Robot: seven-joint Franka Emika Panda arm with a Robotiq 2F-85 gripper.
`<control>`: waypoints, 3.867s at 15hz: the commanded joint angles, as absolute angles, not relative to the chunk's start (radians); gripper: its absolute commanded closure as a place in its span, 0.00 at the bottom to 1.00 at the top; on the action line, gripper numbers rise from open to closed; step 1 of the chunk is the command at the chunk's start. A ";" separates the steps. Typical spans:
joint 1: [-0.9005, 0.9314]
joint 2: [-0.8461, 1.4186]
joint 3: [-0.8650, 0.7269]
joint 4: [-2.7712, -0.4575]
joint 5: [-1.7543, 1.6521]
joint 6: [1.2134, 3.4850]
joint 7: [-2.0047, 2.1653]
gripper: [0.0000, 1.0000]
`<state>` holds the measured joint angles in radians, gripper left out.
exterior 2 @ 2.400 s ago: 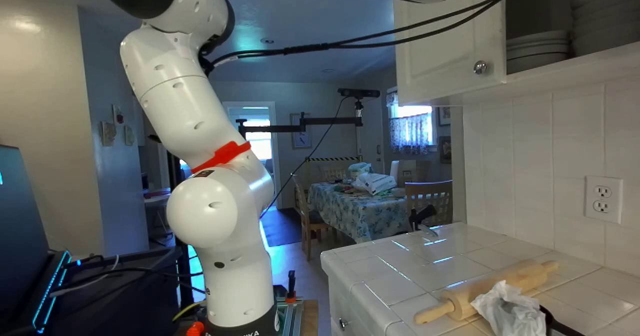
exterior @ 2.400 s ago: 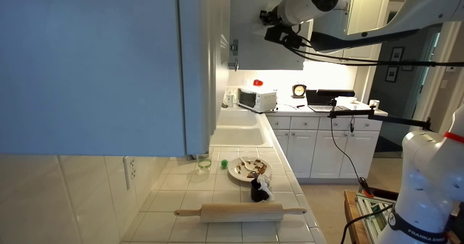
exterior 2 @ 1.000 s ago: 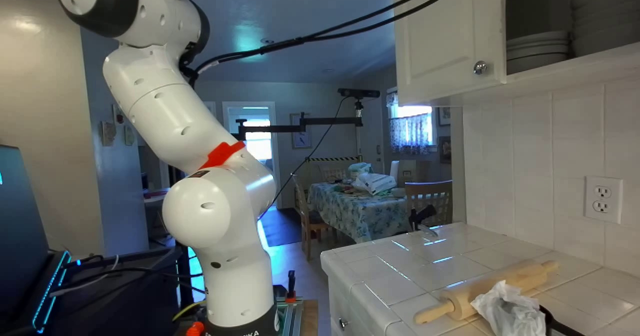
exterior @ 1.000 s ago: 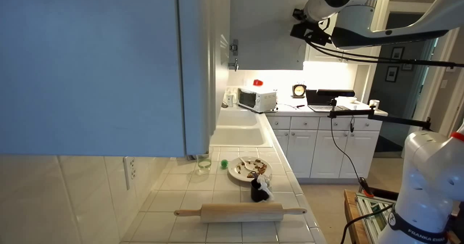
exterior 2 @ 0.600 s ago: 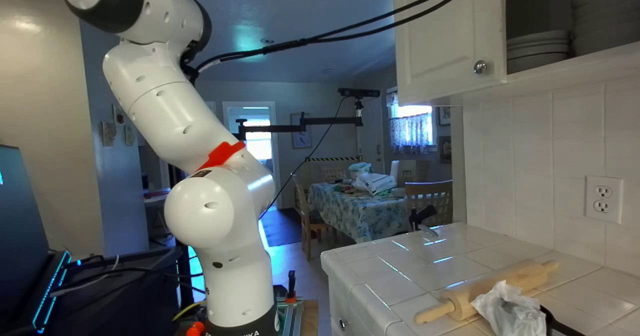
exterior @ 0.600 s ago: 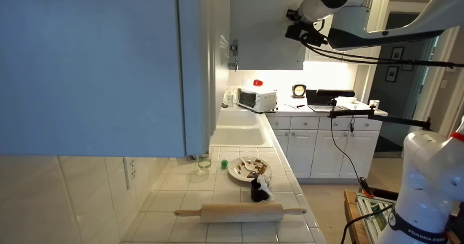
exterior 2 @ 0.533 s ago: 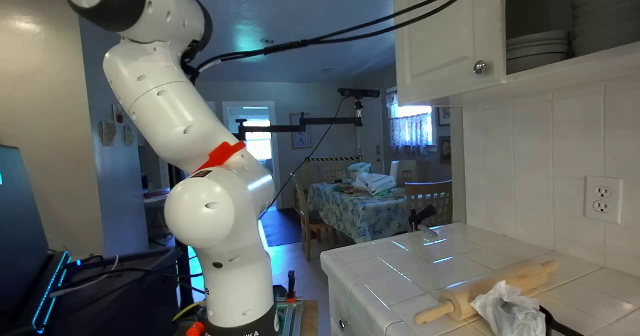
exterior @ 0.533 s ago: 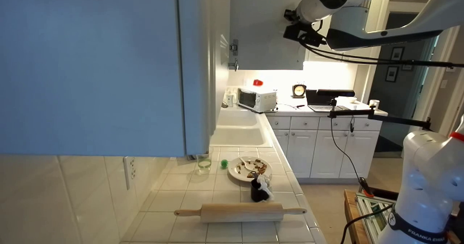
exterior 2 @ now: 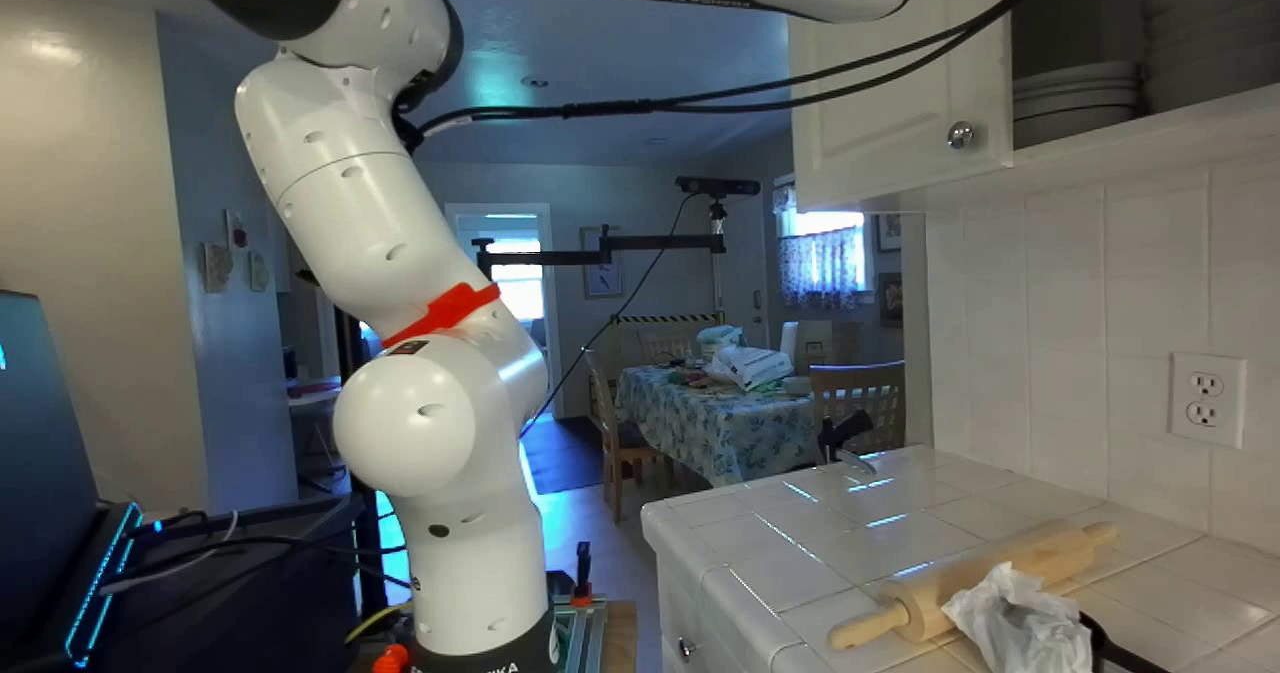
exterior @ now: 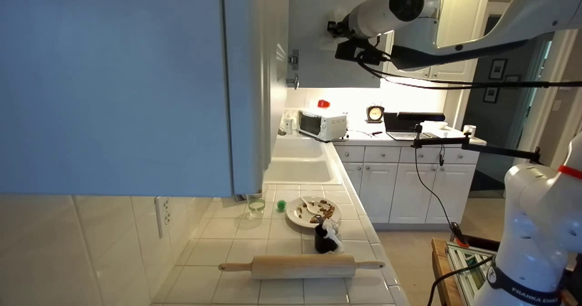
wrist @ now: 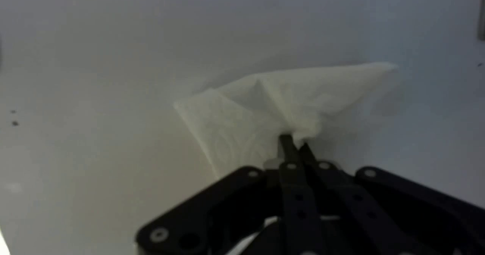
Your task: Use the tissue to wipe the cabinet's right door
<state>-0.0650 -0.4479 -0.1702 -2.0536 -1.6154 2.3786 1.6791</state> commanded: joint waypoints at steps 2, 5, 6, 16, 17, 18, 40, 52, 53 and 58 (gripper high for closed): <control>-0.057 -0.389 -0.183 -2.022 -1.622 2.532 1.571 1.00; -0.068 -0.375 -0.173 -2.026 -1.597 2.533 1.535 1.00; -0.072 -0.374 -0.170 -2.031 -1.585 2.511 1.534 1.00; -0.099 -0.489 -0.152 -2.188 -1.436 2.224 1.559 1.00; -0.103 -0.510 -0.155 -2.219 -1.419 2.197 1.559 1.00; -0.107 -0.528 -0.157 -2.244 -1.404 2.171 1.563 1.00; -0.111 -0.423 -0.164 -2.130 -1.472 2.248 1.532 1.00; -0.085 -0.295 -0.175 -2.036 -1.468 2.622 1.404 1.00; -0.090 -0.289 -0.173 -2.037 -1.466 2.636 1.399 1.00; -0.104 -0.281 -0.179 -2.057 -1.373 2.608 1.367 1.00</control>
